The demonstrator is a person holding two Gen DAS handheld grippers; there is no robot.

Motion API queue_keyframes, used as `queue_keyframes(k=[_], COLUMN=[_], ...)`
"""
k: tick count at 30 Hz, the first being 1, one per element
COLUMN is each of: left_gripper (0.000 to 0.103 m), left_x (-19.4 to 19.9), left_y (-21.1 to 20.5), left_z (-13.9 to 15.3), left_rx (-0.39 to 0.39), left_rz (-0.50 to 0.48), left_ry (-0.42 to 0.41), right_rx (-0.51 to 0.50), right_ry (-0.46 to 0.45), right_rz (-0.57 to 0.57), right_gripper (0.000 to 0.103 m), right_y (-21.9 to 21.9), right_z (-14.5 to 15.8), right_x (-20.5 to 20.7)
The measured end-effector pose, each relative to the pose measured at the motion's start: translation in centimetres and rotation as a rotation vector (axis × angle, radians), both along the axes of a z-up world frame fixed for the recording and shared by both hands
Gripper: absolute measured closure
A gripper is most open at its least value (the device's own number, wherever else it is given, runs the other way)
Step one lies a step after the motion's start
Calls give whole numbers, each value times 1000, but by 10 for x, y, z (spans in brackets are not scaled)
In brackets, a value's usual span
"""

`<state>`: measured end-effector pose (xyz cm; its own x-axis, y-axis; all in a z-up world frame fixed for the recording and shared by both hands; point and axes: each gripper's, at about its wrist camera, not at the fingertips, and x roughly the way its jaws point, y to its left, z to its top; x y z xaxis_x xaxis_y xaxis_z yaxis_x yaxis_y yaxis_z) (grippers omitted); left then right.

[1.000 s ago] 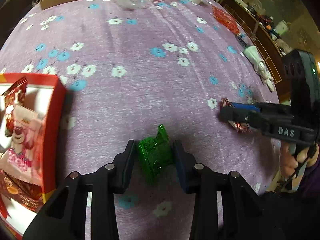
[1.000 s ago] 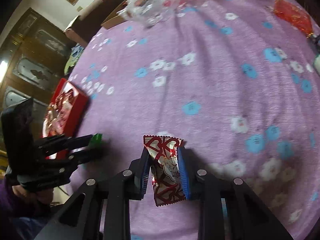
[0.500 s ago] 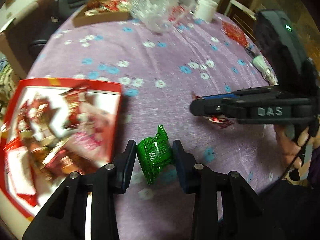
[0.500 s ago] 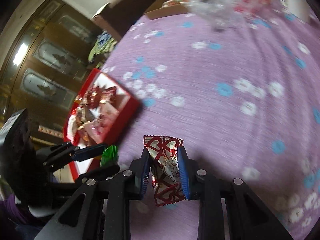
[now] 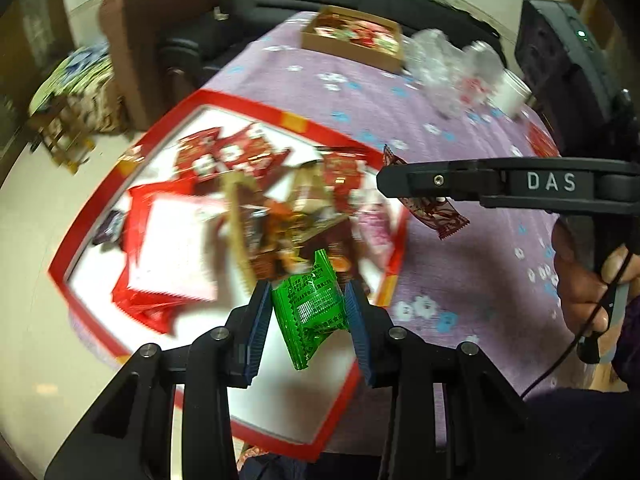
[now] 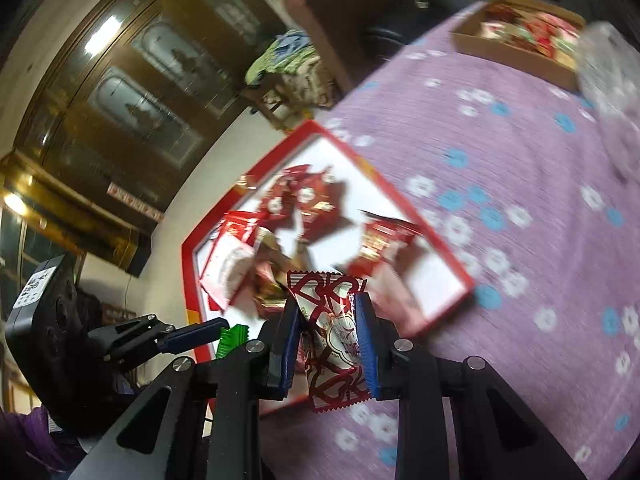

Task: Organize snacks
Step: 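Carry both packets onto the white tray and open both tools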

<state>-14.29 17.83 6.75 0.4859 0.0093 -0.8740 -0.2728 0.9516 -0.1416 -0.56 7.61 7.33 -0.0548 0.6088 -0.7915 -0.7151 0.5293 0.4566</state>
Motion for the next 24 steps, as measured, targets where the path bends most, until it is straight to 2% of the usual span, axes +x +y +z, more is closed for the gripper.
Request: queue_keyframes(k=[4, 8, 10, 17, 19, 24], left_gripper=[68, 67, 67, 64, 60, 36], left_x=[-5, -6, -8, -9, -9, -13], left_y=[10, 19, 25, 41, 44, 48], left_z=[1, 1, 2, 7, 9, 20], left_rx=[18, 87, 113, 214, 226, 269], left_rz=[46, 95, 125, 214, 235, 285], left_ry=[-12, -7, 1, 7, 4, -36], right_rx=[-14, -28, -32, -24, -22, -2], right_ry=[-34, -63, -88, -136, -150, -162], right_rz=[47, 73, 82, 69, 59, 39], right_gripper=[77, 76, 73, 68, 60, 58], right_y=[24, 38, 43, 47, 45, 37], right_z=[2, 3, 5, 12, 15, 22], right_x=[-10, -18, -22, -29, -31, -33])
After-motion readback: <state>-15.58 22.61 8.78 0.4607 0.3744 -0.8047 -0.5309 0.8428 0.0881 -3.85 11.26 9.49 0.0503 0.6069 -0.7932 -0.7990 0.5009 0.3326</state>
